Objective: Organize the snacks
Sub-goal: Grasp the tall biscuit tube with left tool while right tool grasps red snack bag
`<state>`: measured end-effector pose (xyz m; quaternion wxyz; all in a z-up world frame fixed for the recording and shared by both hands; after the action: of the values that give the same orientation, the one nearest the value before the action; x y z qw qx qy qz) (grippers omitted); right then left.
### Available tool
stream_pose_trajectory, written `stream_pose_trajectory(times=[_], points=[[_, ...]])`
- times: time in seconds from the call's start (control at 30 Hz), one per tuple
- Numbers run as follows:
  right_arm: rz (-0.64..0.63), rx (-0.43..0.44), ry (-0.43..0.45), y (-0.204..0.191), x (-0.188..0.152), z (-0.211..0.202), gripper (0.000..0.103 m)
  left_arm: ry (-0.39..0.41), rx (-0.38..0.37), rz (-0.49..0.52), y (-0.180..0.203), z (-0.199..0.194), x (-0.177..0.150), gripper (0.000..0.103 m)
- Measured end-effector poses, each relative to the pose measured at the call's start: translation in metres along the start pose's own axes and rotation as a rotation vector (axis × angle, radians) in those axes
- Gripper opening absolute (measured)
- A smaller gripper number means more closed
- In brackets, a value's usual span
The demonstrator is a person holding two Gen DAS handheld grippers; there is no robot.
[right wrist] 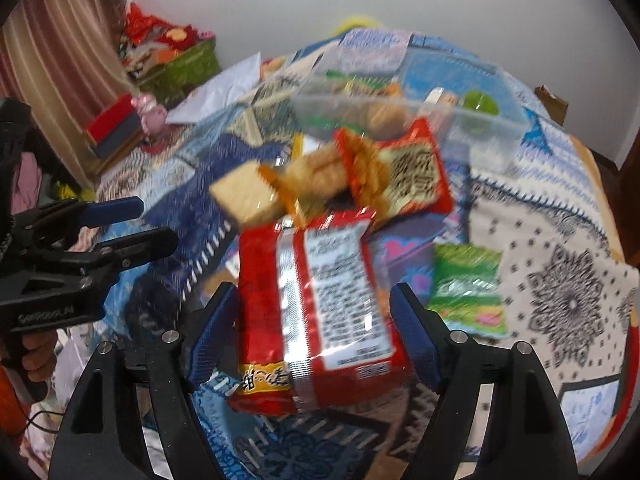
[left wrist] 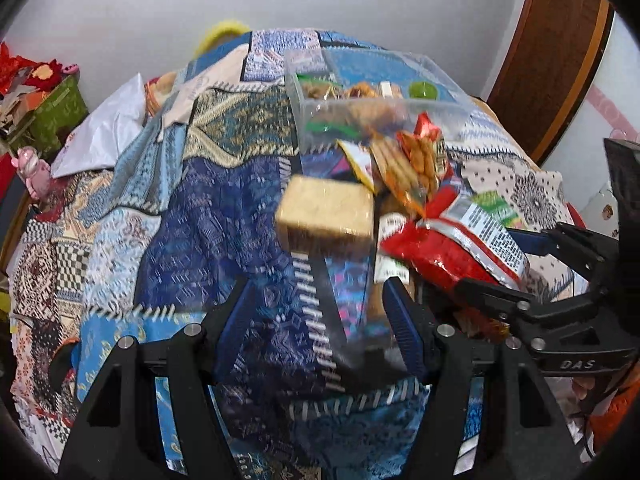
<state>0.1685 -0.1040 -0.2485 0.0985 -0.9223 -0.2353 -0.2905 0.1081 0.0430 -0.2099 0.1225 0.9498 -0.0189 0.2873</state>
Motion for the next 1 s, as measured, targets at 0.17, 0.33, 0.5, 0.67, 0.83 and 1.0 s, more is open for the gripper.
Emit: stream_pose_trajectory(times=[0.17,0.33,0.5,0.67,0.83,1.0], points=[[-0.037,-0.008,-0.014,-0.004,-0.003,0.005,0.078,-0.022,-0.025,-0.011,0.002,0.007,-0.010,0.065],[-0.083,-0.026,-0.011,-0.010,-0.006,0.006,0.082,-0.028,-0.032,-0.016,0.004,0.013,-0.012,0.065],[-0.067,-0.028,0.008,-0.006,-0.002,0.004,0.069,-0.028,-0.056,-0.007,0.011,0.015,-0.010,0.065],[-0.016,-0.015,0.042,0.007,0.001,-0.009,0.065,-0.030,-0.090,0.002,0.022,0.022,-0.005,0.065],[0.046,-0.028,0.103,0.028,0.008,-0.031,0.064,-0.027,-0.124,0.028,0.037,0.033,0.003,0.062],[0.108,-0.049,0.137,0.054,0.012,-0.044,0.064,-0.057,-0.142,0.044,0.048,0.053,0.007,0.047]])
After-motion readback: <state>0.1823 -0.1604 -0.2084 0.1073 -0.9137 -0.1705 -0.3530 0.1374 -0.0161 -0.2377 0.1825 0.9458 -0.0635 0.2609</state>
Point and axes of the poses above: each gripper's, at about its wrist camera, not at the fingertips, and z roughly the way its jaws point, y to its right, x to its top, the point moved 7 cm from there along z, roughly the way its jaws point, and after that the axes turned 10 degrees about -x, right-handed, at the moved point
